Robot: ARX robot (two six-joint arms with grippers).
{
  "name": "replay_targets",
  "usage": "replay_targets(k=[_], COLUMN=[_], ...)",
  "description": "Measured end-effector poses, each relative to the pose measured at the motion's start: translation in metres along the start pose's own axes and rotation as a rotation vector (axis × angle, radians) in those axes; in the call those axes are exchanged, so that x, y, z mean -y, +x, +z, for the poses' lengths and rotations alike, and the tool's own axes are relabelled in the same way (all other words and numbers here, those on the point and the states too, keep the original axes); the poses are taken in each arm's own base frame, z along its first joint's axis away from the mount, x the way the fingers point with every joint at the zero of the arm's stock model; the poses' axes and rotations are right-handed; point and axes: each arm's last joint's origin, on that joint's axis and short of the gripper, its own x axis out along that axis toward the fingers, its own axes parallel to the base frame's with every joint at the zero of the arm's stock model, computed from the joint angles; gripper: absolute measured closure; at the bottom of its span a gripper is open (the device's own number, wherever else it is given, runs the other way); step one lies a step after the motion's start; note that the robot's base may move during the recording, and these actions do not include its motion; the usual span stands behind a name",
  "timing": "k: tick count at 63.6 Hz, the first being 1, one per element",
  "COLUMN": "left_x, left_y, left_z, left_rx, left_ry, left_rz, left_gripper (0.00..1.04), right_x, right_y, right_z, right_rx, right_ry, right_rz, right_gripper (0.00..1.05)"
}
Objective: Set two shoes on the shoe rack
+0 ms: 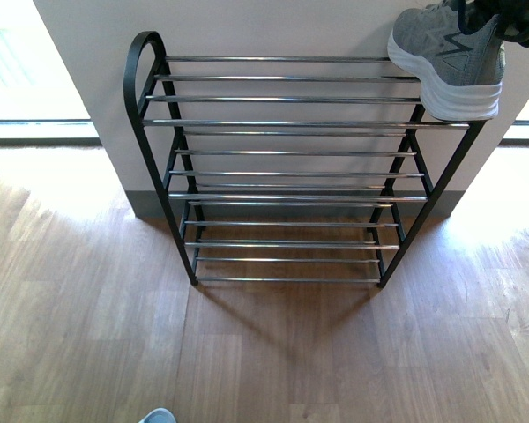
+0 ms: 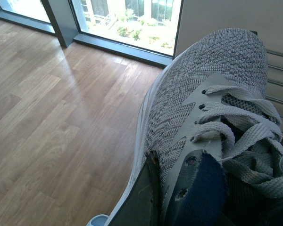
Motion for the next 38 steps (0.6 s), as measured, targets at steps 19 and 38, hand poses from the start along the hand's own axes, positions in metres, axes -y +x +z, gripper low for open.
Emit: replay_targets(k=[19,38], left_x=[0.000,0.000], left_y=[0.000,0.000], left_z=[0.000,0.000], left_rx=[0.000,0.000], left_ry=[0.000,0.000], left_rz=[0.000,0.000], left_gripper=[1.03,1.03], right_x=[-0.004,-0.010], right_y=[0.005,0.001], right_z=[-0.001,-0.006], right_rx=[0.084,0.070], right_ry=[-0.096,-0.136], right_rz=[0.029,0.063], right_gripper=[1.01,0.72])
